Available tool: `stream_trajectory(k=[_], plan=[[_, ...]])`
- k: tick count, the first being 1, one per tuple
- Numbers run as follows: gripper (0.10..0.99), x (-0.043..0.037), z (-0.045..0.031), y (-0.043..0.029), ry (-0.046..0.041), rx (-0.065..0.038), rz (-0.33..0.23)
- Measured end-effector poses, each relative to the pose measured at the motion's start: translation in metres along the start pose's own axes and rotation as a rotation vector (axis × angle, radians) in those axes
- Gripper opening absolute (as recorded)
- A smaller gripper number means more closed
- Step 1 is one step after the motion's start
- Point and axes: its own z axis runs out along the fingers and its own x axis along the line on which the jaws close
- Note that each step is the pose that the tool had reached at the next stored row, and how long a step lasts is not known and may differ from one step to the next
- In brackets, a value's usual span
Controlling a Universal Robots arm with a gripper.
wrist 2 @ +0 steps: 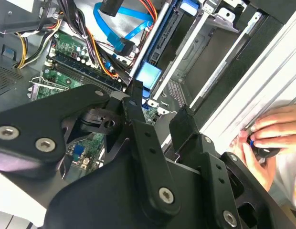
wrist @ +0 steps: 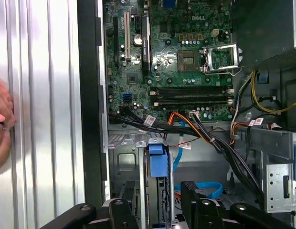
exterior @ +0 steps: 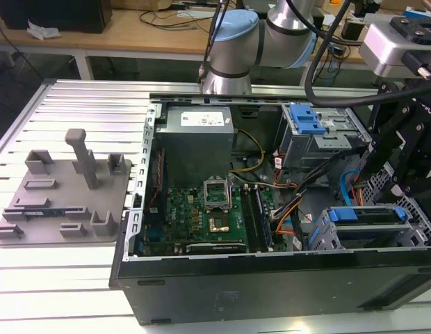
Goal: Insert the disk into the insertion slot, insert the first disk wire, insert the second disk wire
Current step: 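Insert the first disk wire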
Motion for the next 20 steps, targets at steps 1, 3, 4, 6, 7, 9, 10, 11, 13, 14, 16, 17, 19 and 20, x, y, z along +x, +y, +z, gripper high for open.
stream_trajectory(k=[1,3,4,6,7,9,10,11,13,14,16,17,19,20], plan=[[0.502,-0.0025,0.0000,0.0000,0.0041,0.000,0.000],[0.502,-0.0231,0.0003,0.0005,0.0408,0.001,0.000],[0.502,-0.0349,0.0006,0.0008,0.0631,0.001,0.000],[0.502,-0.0481,0.0009,0.0011,0.1236,0.003,0.000],[0.502,-0.0511,0.0010,0.0011,0.1415,0.003,0.000],[0.502,-0.0584,0.0012,0.0013,0.1891,0.004,0.000],[0.502,-0.0633,0.0013,0.0014,0.2338,0.005,0.000],[0.502,-0.0659,0.0014,0.0015,0.2893,0.005,0.000],[0.502,-0.0673,0.0015,0.0015,0.3775,0.006,0.000],[0.502,-0.0676,0.0015,0.0015,0.3961,0.006,0.000],[0.502,-0.0693,0.0016,0.0016,0.4555,0.006,0.000],[0.502,-0.0710,0.0017,0.0016,0.4770,0.007,0.000],[0.502,-0.0758,0.0025,0.0009,0.4798,0.007,0.001],[0.502,-0.0769,0.0030,0.0002,0.4798,0.006,0.002]])
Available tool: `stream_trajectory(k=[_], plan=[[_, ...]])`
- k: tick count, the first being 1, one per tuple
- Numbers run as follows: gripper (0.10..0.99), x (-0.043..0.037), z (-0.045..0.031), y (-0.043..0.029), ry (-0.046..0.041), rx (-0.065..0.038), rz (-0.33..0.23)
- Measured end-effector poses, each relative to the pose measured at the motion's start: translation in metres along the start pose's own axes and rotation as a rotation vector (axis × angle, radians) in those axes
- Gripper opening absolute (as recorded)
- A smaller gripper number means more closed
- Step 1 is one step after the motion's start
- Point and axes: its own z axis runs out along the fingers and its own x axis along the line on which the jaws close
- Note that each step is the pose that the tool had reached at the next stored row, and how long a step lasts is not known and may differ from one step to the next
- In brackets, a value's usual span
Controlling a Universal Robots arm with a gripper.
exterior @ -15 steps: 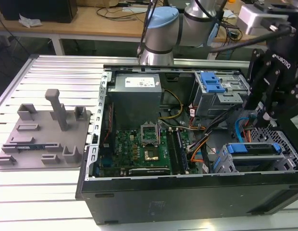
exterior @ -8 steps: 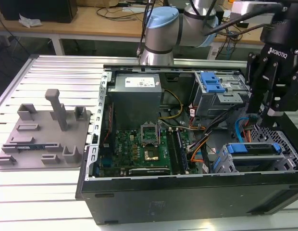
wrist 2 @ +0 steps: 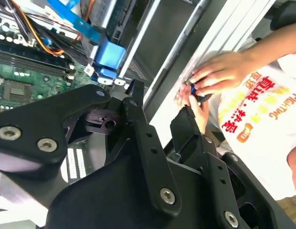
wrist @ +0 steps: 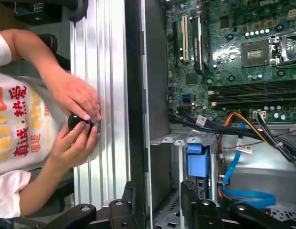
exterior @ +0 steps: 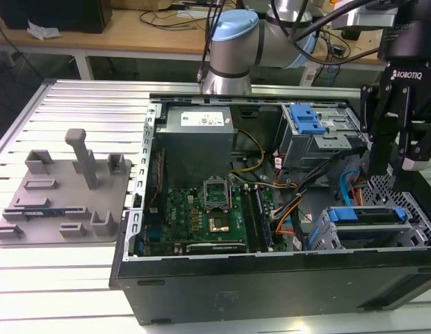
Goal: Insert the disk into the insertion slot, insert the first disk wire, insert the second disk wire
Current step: 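Insert the first disk wire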
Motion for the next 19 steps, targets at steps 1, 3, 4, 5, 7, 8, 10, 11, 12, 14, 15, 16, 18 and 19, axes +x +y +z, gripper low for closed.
stream_trajectory(k=[1,3,4,5,7,8,10,11,12,14,15,16,18,19], plan=[[0.502,-0.0022,0.0004,-0.0029,-0.0016,0.000,0.000],[0.502,-0.0081,-0.0005,-0.0147,-0.0017,0.000,0.000],[0.502,-0.0130,-0.0020,-0.0262,-0.0014,0.000,0.000],[0.502,-0.0151,-0.0025,-0.0294,-0.0013,0.000,0.000],[0.502,-0.0184,-0.0032,-0.0351,-0.0003,0.000,0.000],[0.502,-0.0200,-0.0035,-0.0376,0.0003,0.000,0.000],[0.502,-0.0232,-0.0042,-0.0424,0.0031,0.000,0.000],[0.502,-0.0258,-0.0045,-0.0446,0.0104,0.000,0.000],[0.502,-0.0281,-0.0053,-0.0452,0.0246,0.000,0.000],[0.502,-0.0314,-0.0066,-0.0452,0.0661,0.001,0.001],[0.502,-0.0319,-0.0066,-0.0451,0.0813,0.002,0.002],[0.502,-0.0321,-0.0064,-0.0451,0.0858,0.002,0.007],[0.502,-0.0325,-0.0059,-0.0453,0.0864,-0.006,0.035],[0.502,-0.0326,-0.0058,-0.0452,0.0861,-0.010,0.045]])
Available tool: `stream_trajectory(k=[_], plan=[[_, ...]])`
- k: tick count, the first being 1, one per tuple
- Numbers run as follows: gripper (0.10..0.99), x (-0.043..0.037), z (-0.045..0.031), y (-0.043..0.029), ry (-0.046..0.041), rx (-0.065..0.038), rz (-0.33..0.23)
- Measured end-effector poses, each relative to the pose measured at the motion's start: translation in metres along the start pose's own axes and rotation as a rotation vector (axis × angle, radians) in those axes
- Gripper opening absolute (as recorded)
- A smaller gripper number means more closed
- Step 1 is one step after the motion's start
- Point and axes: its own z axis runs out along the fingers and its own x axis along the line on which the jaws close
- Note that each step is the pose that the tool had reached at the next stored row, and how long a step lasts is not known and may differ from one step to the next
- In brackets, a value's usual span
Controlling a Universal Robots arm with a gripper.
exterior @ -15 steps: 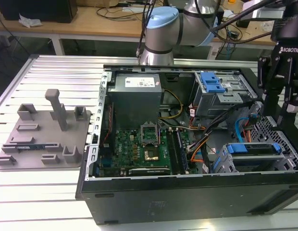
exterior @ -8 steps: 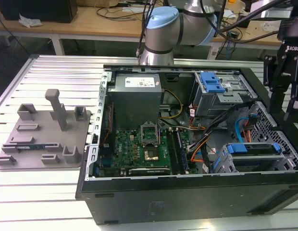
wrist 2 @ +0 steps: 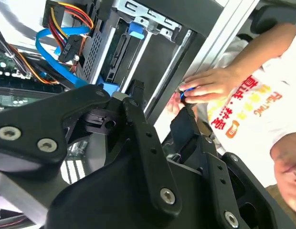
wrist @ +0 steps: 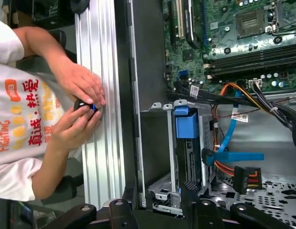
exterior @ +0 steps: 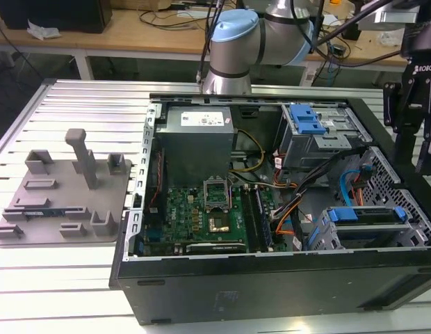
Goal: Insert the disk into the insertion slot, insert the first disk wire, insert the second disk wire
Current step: 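Insert the first disk wire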
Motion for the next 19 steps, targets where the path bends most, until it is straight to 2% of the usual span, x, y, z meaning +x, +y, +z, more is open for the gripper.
stream_trajectory(k=[1,3,5,7,9,11,13,14,16,19], plan=[[0.502,0.0000,0.0000,0.0001,-0.0007,-0.002,0.008],[0.502,-0.0003,0.0000,0.0000,-0.0059,0.000,0.022],[0.502,-0.0017,-0.0009,0.0011,-0.0128,0.016,0.036],[0.502,-0.0083,-0.0036,0.0030,-0.0135,0.020,0.039],[0.502,-0.0242,-0.0085,0.0053,-0.0136,0.023,0.040],[0.502,-0.0350,-0.0104,0.0062,-0.0138,0.024,0.039],[0.502,-0.0539,-0.0135,0.0075,-0.0137,0.024,0.039],[0.502,-0.0590,-0.0115,0.0078,-0.0138,0.024,0.039],[0.502,-0.0651,-0.0015,0.0080,-0.0137,0.024,0.039],[0.502,-0.0704,0.0073,0.0081,-0.0136,0.024,0.039]])
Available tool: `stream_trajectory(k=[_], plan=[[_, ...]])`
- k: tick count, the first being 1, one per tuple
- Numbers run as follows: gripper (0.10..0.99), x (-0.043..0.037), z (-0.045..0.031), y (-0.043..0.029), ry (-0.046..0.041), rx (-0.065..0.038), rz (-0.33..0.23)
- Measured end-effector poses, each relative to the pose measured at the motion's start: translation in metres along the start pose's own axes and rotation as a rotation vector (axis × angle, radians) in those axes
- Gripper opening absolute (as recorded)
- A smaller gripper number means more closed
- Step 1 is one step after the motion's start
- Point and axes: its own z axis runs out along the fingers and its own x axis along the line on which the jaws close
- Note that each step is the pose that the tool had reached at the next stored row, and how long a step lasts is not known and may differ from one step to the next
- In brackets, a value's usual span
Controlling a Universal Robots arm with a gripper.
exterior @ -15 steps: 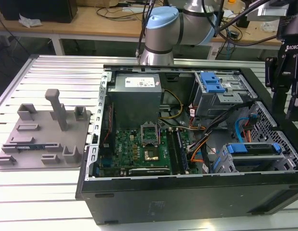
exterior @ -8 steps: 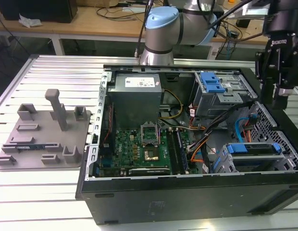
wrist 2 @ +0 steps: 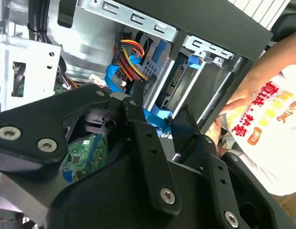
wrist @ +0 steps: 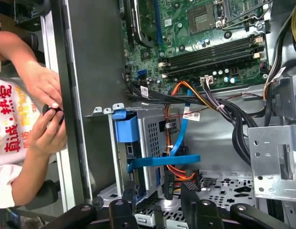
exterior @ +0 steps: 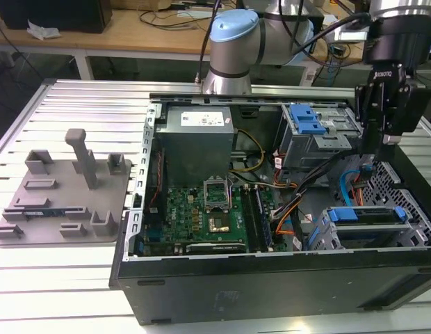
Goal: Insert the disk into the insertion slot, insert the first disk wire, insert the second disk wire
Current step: 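Insert the first disk wire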
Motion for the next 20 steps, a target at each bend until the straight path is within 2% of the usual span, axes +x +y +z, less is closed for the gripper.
stream_trajectory(k=[1,3,8,15,20], plan=[[0.486,-0.0012,0.0021,0.0002,-0.0001,0.000,0.000],[0.349,-0.0038,0.0064,0.0005,0.0000,0.000,0.000],[0.349,-0.0071,0.0122,0.0036,-0.0007,0.007,0.010],[0.349,-0.0122,0.0148,0.0055,-0.0029,0.025,0.022],[0.349,-0.0130,0.0161,0.0056,0.0020,0.028,0.025]])
